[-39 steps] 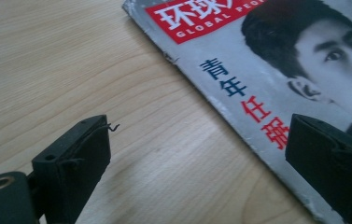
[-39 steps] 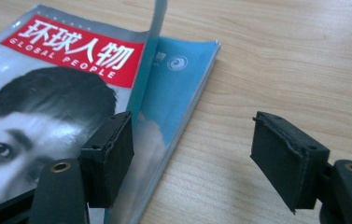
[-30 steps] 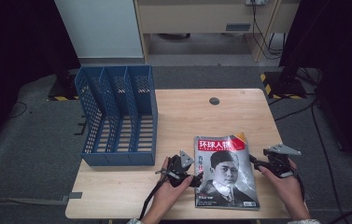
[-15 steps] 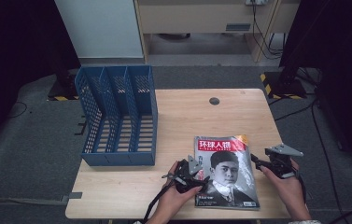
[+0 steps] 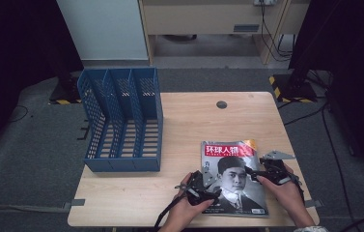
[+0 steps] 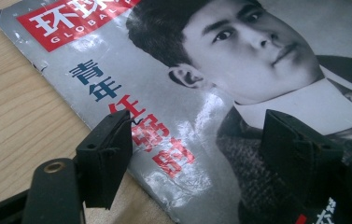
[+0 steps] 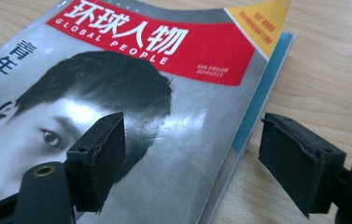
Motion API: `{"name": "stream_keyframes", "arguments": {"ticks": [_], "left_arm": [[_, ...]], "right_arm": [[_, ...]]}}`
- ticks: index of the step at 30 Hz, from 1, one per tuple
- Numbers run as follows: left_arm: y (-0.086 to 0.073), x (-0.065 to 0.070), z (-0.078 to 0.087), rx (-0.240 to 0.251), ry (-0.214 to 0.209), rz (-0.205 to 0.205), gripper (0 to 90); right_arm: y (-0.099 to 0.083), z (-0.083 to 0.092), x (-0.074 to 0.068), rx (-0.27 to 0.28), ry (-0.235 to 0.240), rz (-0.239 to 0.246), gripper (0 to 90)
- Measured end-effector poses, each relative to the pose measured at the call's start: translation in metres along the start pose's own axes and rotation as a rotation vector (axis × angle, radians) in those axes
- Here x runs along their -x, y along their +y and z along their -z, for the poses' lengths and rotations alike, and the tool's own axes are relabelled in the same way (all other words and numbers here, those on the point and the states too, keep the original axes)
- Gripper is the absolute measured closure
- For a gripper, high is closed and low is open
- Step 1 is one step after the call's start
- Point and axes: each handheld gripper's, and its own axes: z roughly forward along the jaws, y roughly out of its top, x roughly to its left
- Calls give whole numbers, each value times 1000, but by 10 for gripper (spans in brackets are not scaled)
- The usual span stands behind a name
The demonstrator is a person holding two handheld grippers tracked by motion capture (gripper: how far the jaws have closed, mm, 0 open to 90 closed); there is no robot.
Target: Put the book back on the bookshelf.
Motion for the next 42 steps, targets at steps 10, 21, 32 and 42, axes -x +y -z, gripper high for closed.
{"name": "stream_keyframes", "arguments": {"ticks": [10,21,32,42], "left_arm": [[-2,2,-2,19,7,2,228],[-4,3,-3,35,15,10,227],[-4,3,-4,35,12,12,227],[-3,1,-5,33,6,10,230]], "right_arm": [[-1,-3,-1,-11,7,10,260],[4,17,-5,39,15,63,489],[1,34,-10,36,92,49,543],[0,17,2,8,101,-2,447]]}}
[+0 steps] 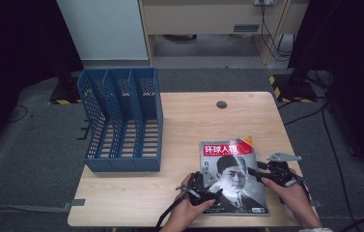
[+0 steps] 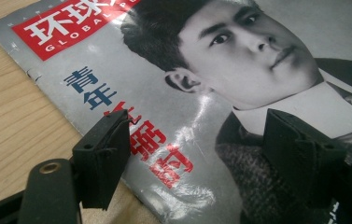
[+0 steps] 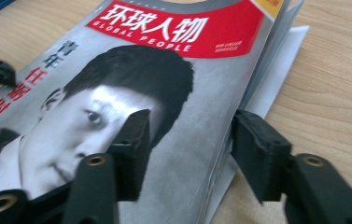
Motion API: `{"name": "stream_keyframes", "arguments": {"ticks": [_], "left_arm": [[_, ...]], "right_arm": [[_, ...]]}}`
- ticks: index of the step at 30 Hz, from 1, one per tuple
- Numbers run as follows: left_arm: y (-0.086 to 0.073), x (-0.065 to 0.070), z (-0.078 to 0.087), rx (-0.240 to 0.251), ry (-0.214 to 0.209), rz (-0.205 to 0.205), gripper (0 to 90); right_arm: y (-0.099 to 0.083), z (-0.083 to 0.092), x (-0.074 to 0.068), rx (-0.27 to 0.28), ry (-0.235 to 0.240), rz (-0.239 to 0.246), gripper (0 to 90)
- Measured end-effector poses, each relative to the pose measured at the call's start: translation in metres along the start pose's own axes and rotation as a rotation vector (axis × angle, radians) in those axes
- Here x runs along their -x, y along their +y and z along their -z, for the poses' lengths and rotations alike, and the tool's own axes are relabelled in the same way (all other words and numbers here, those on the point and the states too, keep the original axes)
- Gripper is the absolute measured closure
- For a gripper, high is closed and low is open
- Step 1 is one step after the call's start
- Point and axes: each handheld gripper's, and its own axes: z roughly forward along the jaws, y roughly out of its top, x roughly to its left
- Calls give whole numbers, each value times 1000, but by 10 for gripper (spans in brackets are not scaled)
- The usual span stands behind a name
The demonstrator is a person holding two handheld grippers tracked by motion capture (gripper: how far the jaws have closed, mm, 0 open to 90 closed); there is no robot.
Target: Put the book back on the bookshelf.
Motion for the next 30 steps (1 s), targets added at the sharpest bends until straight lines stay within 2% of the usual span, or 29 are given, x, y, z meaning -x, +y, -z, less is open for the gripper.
{"name": "stream_keyframes", "arguments": {"ticks": [3,6,8,9,10,13,15,18,21,24,25,28,30], "left_arm": [[0,-1,0,1,-6,-5,232],[0,-1,0,5,-2,-17,231],[1,-5,3,4,43,2,190],[1,-5,3,4,43,2,165],[0,-10,3,6,69,27,151],[-1,-14,1,-11,48,48,161],[-1,-18,0,-18,6,71,193],[0,-20,-1,-20,-5,62,190],[1,-23,-2,-20,-23,48,187],[1,-23,-3,-20,-27,45,188],[2,-24,-4,-19,-31,42,188],[2,-25,-4,-21,-36,38,188],[3,-26,-5,-20,-41,33,189]], "right_arm": [[-1,-4,2,-18,-22,12,444],[-1,-4,3,-18,-25,12,453],[-1,-4,3,-25,-26,6,450],[-1,-4,3,-25,-26,6,450],[-2,-4,2,-27,-28,3,443],[-2,-4,2,-25,-27,8,443],[-1,-3,1,-22,-29,6,446],[-1,-2,0,-13,-28,14,455],[3,6,-7,23,-17,34,495],[5,9,-10,48,0,50,517],[5,11,-12,62,23,54,530],[5,10,-11,62,31,48,528],[3,3,-6,38,33,29,500]]}}
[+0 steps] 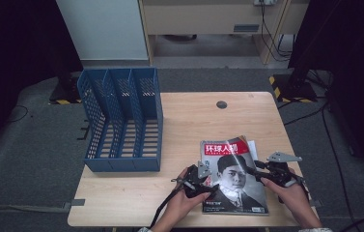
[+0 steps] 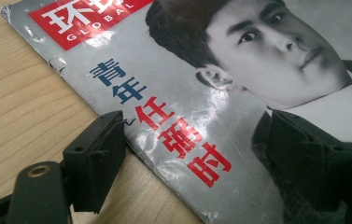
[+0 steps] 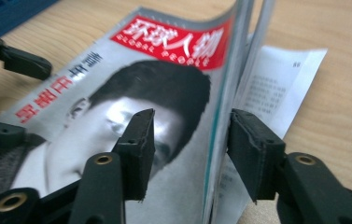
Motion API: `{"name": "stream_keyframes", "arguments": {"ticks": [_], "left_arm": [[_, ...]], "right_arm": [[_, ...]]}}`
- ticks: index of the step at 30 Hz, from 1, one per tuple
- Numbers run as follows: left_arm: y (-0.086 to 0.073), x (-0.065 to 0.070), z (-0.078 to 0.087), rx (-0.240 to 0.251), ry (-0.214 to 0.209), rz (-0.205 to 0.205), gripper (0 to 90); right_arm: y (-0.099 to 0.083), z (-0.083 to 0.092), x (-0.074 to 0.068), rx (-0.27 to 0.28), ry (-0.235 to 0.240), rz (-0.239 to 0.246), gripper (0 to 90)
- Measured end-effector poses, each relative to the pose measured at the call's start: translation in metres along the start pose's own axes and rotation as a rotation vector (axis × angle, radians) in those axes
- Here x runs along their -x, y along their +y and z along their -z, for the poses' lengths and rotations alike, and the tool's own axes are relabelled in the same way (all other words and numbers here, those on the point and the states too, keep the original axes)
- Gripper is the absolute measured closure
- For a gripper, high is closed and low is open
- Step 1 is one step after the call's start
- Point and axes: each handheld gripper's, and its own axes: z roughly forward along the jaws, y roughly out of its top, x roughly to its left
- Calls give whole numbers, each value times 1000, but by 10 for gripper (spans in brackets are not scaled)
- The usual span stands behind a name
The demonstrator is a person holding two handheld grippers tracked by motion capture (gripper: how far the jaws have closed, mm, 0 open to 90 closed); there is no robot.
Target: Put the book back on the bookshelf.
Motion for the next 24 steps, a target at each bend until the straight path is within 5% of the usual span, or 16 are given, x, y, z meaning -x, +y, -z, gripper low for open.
{"name": "stream_keyframes", "arguments": {"ticks": [7,14,24], "left_arm": [[1,-1,-1,0,-7,-6,189],[1,-2,-1,1,-11,-11,191],[2,-2,-2,0,-16,-14,191]], "right_arm": [[-3,-12,7,-19,-7,-43,448],[2,2,0,25,20,-13,569],[-5,-18,7,-66,-15,-29,454]]}}
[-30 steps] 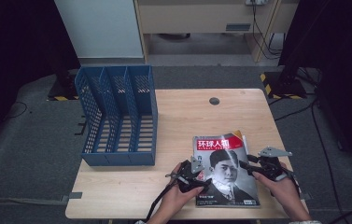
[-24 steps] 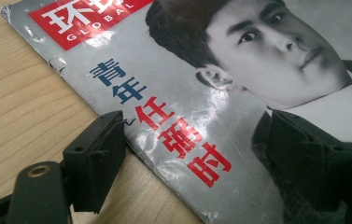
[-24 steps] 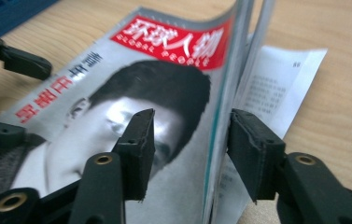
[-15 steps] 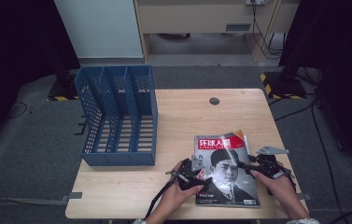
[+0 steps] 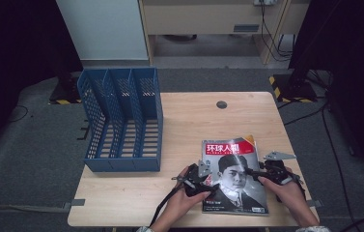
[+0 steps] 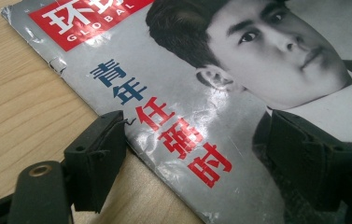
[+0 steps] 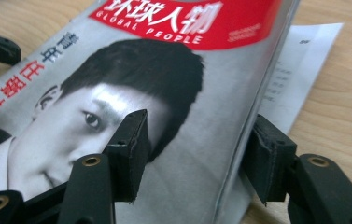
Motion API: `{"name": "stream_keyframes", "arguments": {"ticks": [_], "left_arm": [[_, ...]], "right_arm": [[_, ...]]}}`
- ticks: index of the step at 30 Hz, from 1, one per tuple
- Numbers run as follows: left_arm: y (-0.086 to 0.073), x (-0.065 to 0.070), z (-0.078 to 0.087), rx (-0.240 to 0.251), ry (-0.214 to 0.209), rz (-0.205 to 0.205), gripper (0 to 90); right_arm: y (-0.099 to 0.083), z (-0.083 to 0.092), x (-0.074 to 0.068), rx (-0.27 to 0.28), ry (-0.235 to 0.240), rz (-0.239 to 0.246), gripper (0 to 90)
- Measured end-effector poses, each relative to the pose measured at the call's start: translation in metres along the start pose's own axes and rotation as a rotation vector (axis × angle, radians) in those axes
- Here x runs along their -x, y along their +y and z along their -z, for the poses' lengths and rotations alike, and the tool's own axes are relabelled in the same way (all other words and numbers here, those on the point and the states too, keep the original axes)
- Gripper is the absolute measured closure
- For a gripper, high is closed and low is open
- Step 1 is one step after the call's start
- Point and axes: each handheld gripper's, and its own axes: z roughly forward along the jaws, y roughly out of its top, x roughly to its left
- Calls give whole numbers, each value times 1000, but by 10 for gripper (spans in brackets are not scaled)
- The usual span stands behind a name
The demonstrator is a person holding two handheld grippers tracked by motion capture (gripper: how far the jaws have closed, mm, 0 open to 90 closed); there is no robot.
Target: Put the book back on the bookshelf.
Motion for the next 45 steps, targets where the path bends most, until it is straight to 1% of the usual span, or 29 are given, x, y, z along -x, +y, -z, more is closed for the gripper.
{"name": "stream_keyframes", "arguments": {"ticks": [1,4,6,7,9,10,11,13,14,15,17,20,21,22,23,25,26,27,28,29,31,33,34,36,38,41,42,43,45], "left_arm": [[0,0,0,0,1,0,192],[0,1,0,1,6,1,194],[0,1,0,1,7,2,195],[0,1,0,1,7,3,195],[0,1,0,0,10,4,195],[0,1,0,0,11,5,196],[0,1,0,1,12,5,196],[0,1,0,1,12,6,196],[0,1,0,1,12,6,195],[0,1,0,1,13,7,195],[0,1,0,1,13,7,195],[1,1,-1,1,13,8,195],[1,1,-1,1,15,7,194],[1,1,-1,2,15,8,195],[1,1,-1,1,15,9,195],[1,1,-1,1,14,11,196],[1,1,-1,1,14,11,195],[1,0,-1,2,8,13,194],[1,0,-1,2,8,13,192],[1,0,-1,0,-1,14,182],[1,-1,-1,0,-21,16,143],[1,-4,-1,1,-46,28,102],[1,-5,-1,2,-48,28,96],[2,-9,-1,3,-34,32,95],[4,-14,-1,22,-22,54,98],[5,-21,0,43,-26,86,102],[5,-21,0,43,-26,86,101],[5,-24,2,49,-23,108,101],[4,-25,3,49,-20,113,101]], "right_arm": [[1,1,-3,6,-2,24,503],[4,6,-6,30,18,18,553],[4,5,-8,33,29,22,553],[4,1,-10,19,29,41,523],[4,-1,-10,12,25,40,506],[4,-2,-11,20,23,38,509],[5,-2,-11,20,20,36,524],[5,-3,-11,16,1,51,584],[5,-3,-11,16,1,51,584],[6,-3,-11,20,-4,42,620],[7,-3,-12,30,-3,40,637],[7,-3,-13,34,-3,45,624],[7,-5,-15,31,1,41,557],[7,-7,-16,23,-5,44,549],[8,-8,-17,20,-15,57,567],[9,-8,-18,16,-43,56,636],[9,-8,-18,16,-43,56,636],[10,-7,-16,25,-40,44,709],[10,-6,-16,29,-39,49,737],[10,-5,-16,36,-34,43,763],[12,-2,-17,49,-29,48,802],[13,0,-18,63,-19,51,820],[13,1,-19,68,-18,59,826],[14,2,-20,76,-15,73,836],[16,4,-21,90,-9,81,847],[18,7,-24,119,6,102,864],[18,8,-25,130,10,113,866],[19,10,-26,139,12,120,868],[20,11,-28,148,16,124,869]]}}
